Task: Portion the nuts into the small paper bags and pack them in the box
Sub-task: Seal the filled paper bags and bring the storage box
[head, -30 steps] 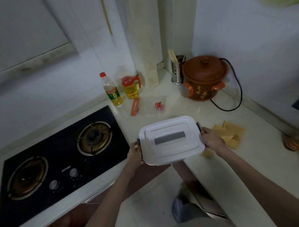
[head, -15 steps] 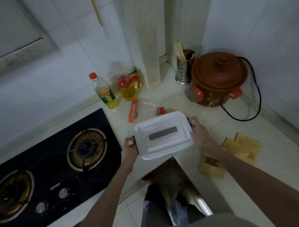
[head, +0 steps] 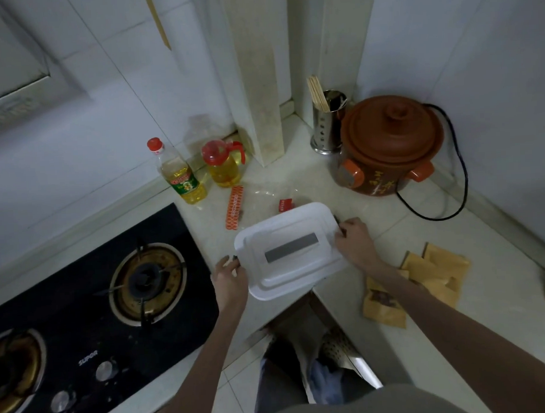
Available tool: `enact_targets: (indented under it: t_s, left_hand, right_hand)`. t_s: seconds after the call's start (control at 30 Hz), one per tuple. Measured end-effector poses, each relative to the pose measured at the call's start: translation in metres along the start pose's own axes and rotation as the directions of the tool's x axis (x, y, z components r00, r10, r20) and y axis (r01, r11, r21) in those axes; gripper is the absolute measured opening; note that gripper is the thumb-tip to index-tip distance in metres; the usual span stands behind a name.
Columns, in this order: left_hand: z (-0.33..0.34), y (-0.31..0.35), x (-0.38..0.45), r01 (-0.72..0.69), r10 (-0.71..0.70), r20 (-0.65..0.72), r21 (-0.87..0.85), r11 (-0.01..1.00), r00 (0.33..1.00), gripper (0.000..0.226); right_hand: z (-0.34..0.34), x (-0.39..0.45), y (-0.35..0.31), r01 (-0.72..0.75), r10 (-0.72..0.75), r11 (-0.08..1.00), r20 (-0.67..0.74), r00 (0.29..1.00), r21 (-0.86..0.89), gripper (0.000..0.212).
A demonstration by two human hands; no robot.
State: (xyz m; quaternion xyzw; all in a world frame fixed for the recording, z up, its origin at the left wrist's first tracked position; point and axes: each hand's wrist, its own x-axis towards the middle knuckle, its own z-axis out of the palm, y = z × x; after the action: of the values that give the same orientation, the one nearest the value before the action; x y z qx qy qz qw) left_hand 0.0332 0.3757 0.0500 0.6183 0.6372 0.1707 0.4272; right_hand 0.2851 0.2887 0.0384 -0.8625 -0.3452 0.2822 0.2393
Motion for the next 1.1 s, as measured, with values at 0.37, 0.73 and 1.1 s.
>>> enact_targets:
  t_s: [0.37,0.73,1.1]
  left_hand:
    - [0.051,0.112,-0.018,-0.421,0.421,0.030,0.116,0.900,0.907,0.029]
    - [0.235,0.116,-0.126,-0.580,0.305,0.802,0.064,0.812,0.514,0.031]
    - [0.287,0.049,-0.171,-0.584,0.004,0.995,0.056,0.810,0.100,0.025]
  right_hand:
    - [-0.083,-0.053,0.054,-0.059,0.120,0.978,-0.311,0.943,0.199,0.020]
    - [-0.082,-0.215,0.254,-0.640,0.728,0.686,-0.338,0.596,0.348,0.020]
    - [-0.060,-0.269,0.317,-0.860,0.920,0.391,-0.129,0.369,0.327,0.038]
